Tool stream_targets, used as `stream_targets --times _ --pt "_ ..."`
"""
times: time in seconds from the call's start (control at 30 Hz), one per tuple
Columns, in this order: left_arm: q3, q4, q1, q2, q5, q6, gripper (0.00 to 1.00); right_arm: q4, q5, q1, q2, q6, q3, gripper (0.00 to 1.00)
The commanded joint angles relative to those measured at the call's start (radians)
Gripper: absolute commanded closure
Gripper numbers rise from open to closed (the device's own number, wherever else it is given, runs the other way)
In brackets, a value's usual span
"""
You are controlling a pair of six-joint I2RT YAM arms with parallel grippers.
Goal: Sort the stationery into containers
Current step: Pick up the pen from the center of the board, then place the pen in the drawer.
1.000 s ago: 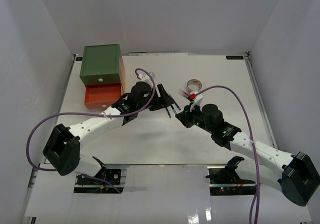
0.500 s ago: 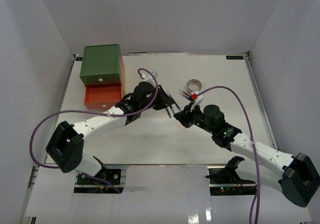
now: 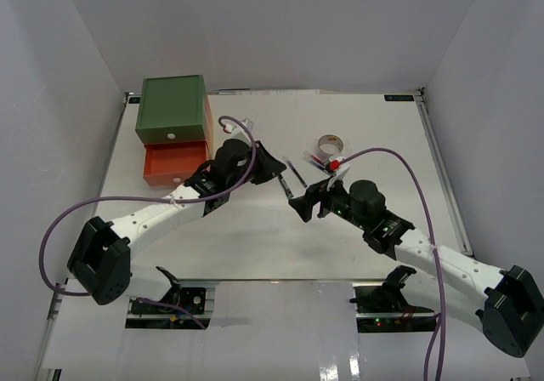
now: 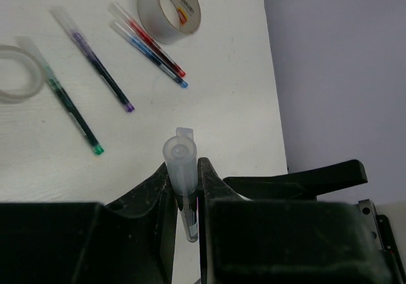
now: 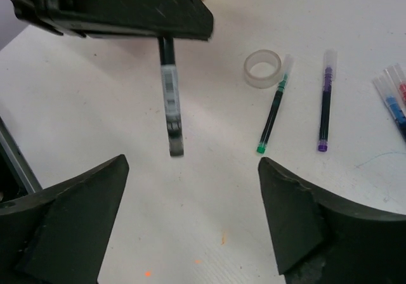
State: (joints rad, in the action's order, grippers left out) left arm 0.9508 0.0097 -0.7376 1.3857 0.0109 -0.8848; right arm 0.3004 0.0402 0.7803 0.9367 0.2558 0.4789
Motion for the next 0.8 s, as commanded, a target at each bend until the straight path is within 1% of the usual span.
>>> stream_targets --times 0.0,0.1,0.2,0.23,0.27,0.4,0.47,0.6,0.77 --pt "-0.039 -0.005 0.102 -0.129 -0.071 -0.019 0.9 0.017 -0.036 0.004 -0.032 -0.013 -0.016 0.07" --pt "-0.101 -0.036 0.213 -0.244 -0.106 -0.039 0.9 0.008 -0.086 0.004 -0.05 -0.015 -0.028 0.01" --pt "-0.139 -0.074 0.303 -0.352 -0.186 -0.042 0.89 -0.003 -0.092 0.004 -0.05 -0.016 -0.036 0.06" --pt "-0.147 -0.083 0.328 -0.375 -0.201 -0.042 0.88 -0.003 -0.091 0.005 -0.049 -0.016 -0.037 0.06" --pt "-0.159 -0.102 0.378 -0.413 -0.222 -0.045 0.88 -0.003 -0.089 0.004 -0.049 -0.015 -0.039 0.06" --pt "-0.187 -0.122 0.503 -0.473 -0.246 -0.051 0.85 -0.003 -0.088 0.004 -0.045 -0.018 -0.045 0.07" --pt "-0.198 -0.117 0.556 -0.482 -0.246 -0.055 0.85 -0.003 -0.088 0.004 -0.047 -0.018 -0.046 0.07" --pt "-0.231 -0.093 0.624 -0.475 -0.255 -0.075 0.83 -0.004 -0.094 0.004 -0.053 -0.027 -0.054 0.07" --pt "-0.234 -0.05 0.688 -0.396 -0.221 -0.106 0.81 -0.01 -0.102 0.004 -0.058 -0.038 -0.06 0.07"
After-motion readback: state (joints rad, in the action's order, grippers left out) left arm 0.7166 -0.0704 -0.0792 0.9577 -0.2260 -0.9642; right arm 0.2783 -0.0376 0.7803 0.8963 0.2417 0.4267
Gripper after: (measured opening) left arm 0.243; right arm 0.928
